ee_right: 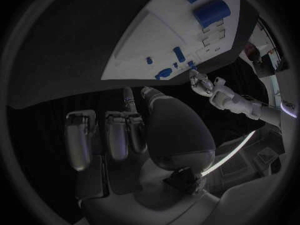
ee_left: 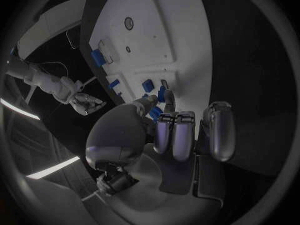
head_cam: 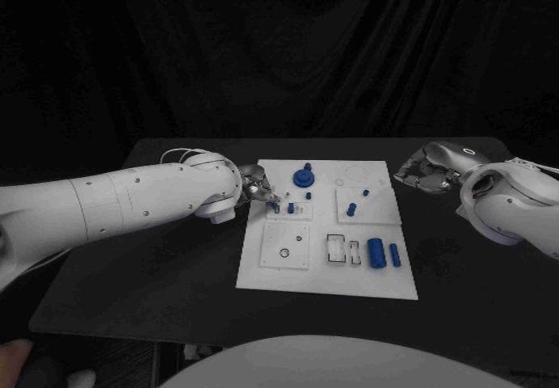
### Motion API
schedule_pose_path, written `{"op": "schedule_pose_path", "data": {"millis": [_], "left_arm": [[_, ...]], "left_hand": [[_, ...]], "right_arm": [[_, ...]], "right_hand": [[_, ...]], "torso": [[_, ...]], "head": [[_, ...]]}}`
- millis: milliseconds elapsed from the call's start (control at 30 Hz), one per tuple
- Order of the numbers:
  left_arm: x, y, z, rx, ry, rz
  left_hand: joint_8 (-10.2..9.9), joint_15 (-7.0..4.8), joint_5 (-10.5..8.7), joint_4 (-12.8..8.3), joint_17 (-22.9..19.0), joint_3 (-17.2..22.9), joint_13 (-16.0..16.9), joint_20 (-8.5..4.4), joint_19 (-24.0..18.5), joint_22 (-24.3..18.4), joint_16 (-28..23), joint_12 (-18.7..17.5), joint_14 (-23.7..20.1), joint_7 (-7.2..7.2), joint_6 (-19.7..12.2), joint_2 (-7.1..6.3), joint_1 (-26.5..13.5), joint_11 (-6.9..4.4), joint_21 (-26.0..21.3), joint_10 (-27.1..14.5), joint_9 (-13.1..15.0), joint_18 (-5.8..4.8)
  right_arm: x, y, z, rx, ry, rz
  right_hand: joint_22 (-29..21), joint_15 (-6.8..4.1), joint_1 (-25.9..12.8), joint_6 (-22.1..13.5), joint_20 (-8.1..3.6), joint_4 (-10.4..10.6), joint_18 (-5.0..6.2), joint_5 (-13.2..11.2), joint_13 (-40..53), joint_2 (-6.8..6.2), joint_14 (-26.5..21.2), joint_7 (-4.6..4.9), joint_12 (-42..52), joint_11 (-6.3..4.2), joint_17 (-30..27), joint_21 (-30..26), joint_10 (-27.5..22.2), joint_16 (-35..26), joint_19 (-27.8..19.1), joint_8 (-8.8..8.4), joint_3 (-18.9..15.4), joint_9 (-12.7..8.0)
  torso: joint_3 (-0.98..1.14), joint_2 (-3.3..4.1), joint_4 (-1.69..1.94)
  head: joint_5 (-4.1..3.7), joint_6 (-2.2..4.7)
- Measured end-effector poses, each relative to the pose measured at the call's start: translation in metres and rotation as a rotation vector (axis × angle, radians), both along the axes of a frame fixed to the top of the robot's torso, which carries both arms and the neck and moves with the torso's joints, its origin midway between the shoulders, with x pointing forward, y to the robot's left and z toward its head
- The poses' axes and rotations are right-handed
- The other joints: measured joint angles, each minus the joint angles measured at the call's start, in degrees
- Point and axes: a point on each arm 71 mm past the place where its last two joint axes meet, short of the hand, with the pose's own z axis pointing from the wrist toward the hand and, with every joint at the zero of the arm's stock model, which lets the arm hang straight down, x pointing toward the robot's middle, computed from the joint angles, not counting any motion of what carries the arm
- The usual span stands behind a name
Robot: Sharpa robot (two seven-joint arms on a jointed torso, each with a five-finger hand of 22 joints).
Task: Assemble the parts on the task board
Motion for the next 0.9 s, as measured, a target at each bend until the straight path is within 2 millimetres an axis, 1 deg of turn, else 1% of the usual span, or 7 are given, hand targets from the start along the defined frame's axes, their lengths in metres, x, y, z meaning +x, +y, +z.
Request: {"op": "schedule_pose_path", "data": {"millis": [133, 167, 533, 633, 767, 900], "left_arm": [[-0.002, -0.001, -0.006, 0.002, 0.012, 0.0], [-0.003, -0.001, -0.007, 0.002, 0.014, 0.001], [-0.003, 0.0, -0.011, -0.004, 0.015, 0.004], [-0.003, 0.0, -0.011, -0.007, 0.012, 0.005], [-0.004, 0.0, -0.012, -0.011, 0.009, 0.006], [-0.004, 0.001, -0.012, -0.014, 0.006, 0.006]], "left_hand": [[0.0, 0.0, 0.0, 0.0, 0.0, 0.0, 0.0, 0.0, 0.0, 0.02, 0.0, 0.0, 0.0, 0.0, 0.0, 0.03, -0.03, 0.0, 0.0, 0.0, 0.01, 0.0], [0.1, 0.0, 0.0, 0.0, 0.0, 0.0, 0.0, 0.0, 0.0, 0.03, 0.0, 0.0, 0.0, 0.0, 0.0, 0.24, -0.24, 0.0, 0.0, 0.0, 0.06, 0.0], [-0.14, 0.0, 0.01, 0.16, -0.01, -0.16, 0.0, 0.0, 0.0, 0.04, 0.0, 0.0, 0.0, 0.0, 0.0, 0.23, -0.24, 0.0, 0.0, 0.0, 0.08, 0.0], [-0.13, 0.0, 0.75, 0.16, -0.01, -0.16, 0.0, 0.0, 0.0, 0.04, 0.0, 0.0, 0.0, 0.0, 0.01, 0.23, -0.23, 0.0, 0.0, 0.0, 0.08, 0.0], [-0.13, 0.0, 1.08, 0.16, -0.01, -0.16, 0.0, 0.0, 0.0, 0.03, 0.0, 0.0, 0.0, 0.01, 0.01, 0.23, -0.24, 0.0, -0.24, 0.0, 0.09, 0.0], [-0.13, 0.0, 0.87, 0.97, -0.01, -0.97, 0.0, 0.0, 0.0, 0.03, 0.0, 0.0, 0.0, 0.01, 0.01, 0.23, -0.23, 0.0, -0.34, 0.0, 0.09, 0.0]], "right_arm": [[0.0, 0.0, 0.0, 0.0, 0.0, 0.0], [0.0, 0.0, 0.0, 0.0, 0.0, -0.001], [0.0, -0.001, 0.0, -0.001, 0.001, -0.003], [0.0, -0.001, 0.0, -0.002, 0.001, -0.004], [0.0, -0.001, 0.0, -0.002, 0.001, -0.004], [0.0, -0.001, 0.0, -0.002, 0.002, -0.005]], "right_hand": [[0.0, 0.0, 0.0, 0.0, 0.0, 0.0, 0.0, 0.0, 0.0, 0.0, 0.0, 0.0, 0.0, 0.0, 0.0, 0.0, 0.0, 0.0, 0.0, 0.0, 0.0, 0.0], [0.0, 0.0, 0.0, 0.0, 0.0, 0.0, 0.0, 0.0, 0.0, 0.0, 0.0, 0.0, 0.0, 0.0, 0.0, 0.0, 0.0, 0.0, 0.0, 0.0, 0.0, 0.0], [-0.01, 0.0, 0.0, 0.0, 0.0, 0.0, 0.0, -0.02, 0.0, 0.0, 0.0, 0.0, 0.0, 0.0, 0.0, 0.0, 0.0, 0.0, 0.0, 0.0, 0.0, 0.0], [-0.01, 0.0, 0.0, 0.0, 0.0, 0.0, 0.0, -0.02, 0.0, 0.0, 0.0, 0.0, 0.0, 0.0, 0.0, 0.0, 0.0, 0.0, 0.0, 0.0, 0.0, -0.03], [-0.02, 0.0, 0.0, 0.0, 0.0, 0.0, 0.0, -0.02, 0.0, 0.0, 0.0, 0.0, 0.0, 0.0, 0.0, 0.0, 0.0, 0.0, 0.0, 0.0, 0.0, -0.06], [-0.02, 0.0, 0.0, 0.0, 0.0, 0.0, 0.0, -0.02, 0.0, 0.0, 0.0, 0.0, 0.0, 0.0, 0.0, 0.0, 0.0, 0.0, 0.0, 0.0, 0.0, -0.06]], "torso": [[0.0, -0.02, 0.01], [0.0, -0.02, 0.01], [0.0, -0.05, 0.0], [0.0, -0.06, -0.01], [0.02, -0.07, -0.01], [0.03, -0.07, 0.0]], "head": [[0.07, 0.0], [0.07, 0.0], [0.06, 0.0], [0.08, 0.0], [0.08, 0.0], [0.13, 0.0]]}}
